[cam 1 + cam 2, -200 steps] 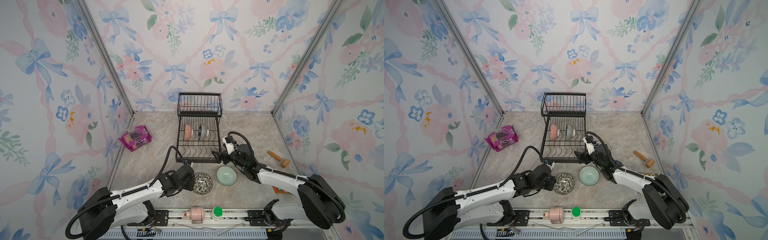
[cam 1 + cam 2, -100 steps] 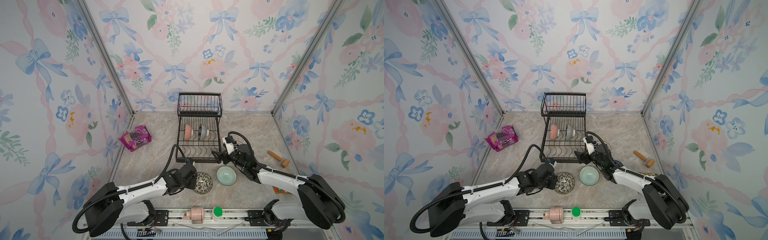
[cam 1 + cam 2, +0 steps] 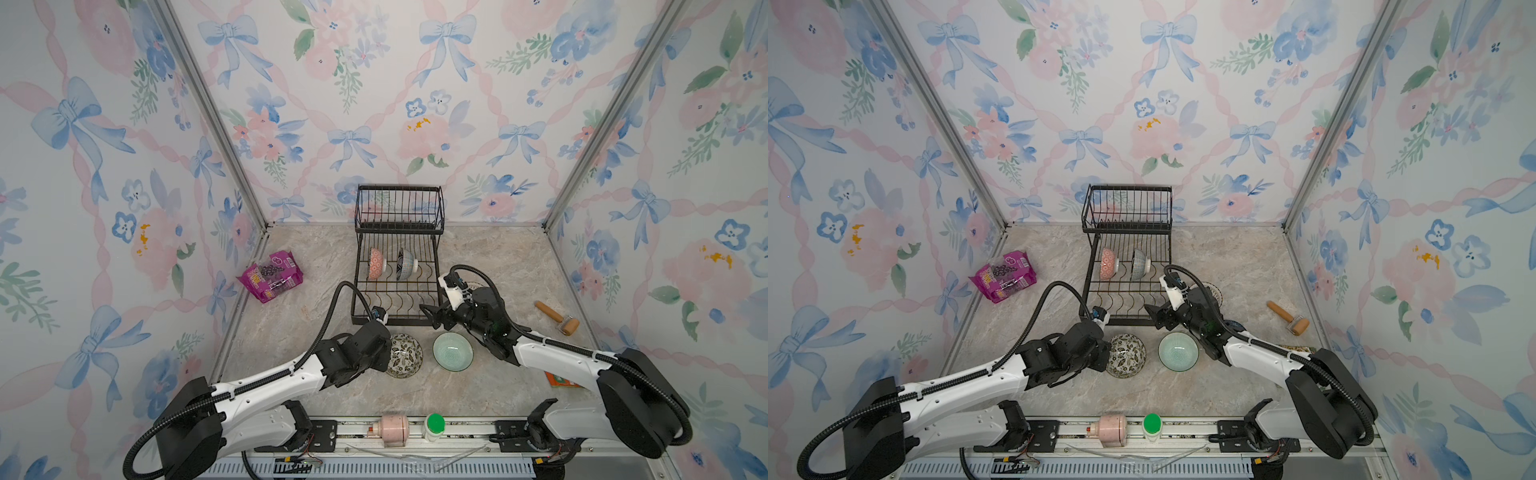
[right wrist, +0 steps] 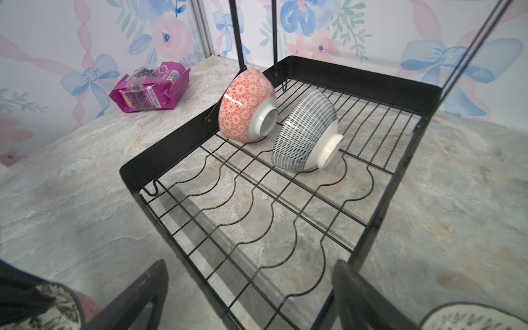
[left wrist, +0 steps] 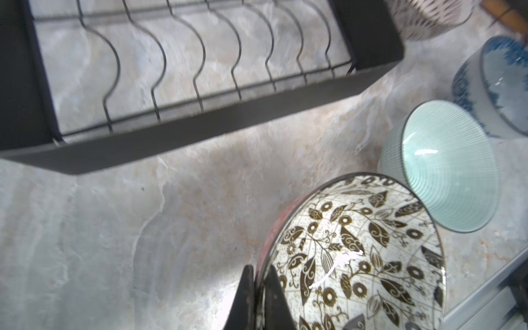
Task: Load bowls into a dish rack
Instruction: Pick up the bowl from the bottom-center of the table.
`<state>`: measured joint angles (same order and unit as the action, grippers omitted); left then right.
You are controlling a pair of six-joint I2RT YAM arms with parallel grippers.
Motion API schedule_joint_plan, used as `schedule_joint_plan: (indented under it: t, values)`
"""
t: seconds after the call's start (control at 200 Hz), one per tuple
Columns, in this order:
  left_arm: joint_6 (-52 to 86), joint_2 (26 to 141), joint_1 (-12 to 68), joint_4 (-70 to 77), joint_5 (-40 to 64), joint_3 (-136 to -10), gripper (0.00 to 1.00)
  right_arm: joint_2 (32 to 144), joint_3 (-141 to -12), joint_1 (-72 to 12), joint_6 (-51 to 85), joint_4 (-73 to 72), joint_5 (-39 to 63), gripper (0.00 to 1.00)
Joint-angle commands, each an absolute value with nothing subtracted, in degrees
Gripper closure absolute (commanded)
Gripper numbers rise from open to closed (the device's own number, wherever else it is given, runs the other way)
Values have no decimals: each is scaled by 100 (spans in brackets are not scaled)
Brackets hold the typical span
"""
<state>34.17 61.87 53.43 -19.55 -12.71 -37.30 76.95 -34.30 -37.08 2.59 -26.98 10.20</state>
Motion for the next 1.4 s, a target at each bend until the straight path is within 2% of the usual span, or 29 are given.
schedule_joint_plan:
  t: [0.0,0.105,0.205,0.255,0.39,0.525,0.685,0.9,1.13,1.395]
  values:
    - [2839,5938,5230,-1986,-1730,-4165,100,7571,-3653,-3946,-37,-2461,1433,18]
    - [2538,5894,5147,-1982,-1926,-4396,100,7535,-3744,-4024,-120,-2353,1802,31]
    - [2344,5907,5107,-1972,-2140,-4499,100,7630,-3831,-4065,-114,-2312,2036,49]
    - [2276,5928,5091,-1924,-2209,-4526,100,7663,-3851,-4070,-98,-2306,2105,54]
    - [2183,6000,5071,-1820,-2271,-4506,100,7615,-3835,-4092,-39,-2347,2098,53]
    - [2109,6094,5056,-1815,-2405,-4435,100,7460,-3735,-4008,97,-2396,1654,52]
    - [2066,6102,5054,-1667,-2553,-4364,100,7440,-3681,-3900,185,-2540,2023,53]
    - [2008,6084,5047,-1473,-2631,-4368,100,7631,-3880,-4040,21,-2321,2284,64]
    - [1995,6050,5038,-1223,-2536,-4263,100,7764,-3993,-4095,75,-2217,2230,71]
    - [2065,6012,5036,-782,-2476,-3983,100,8027,-4281,-4213,12,-1776,2019,72]
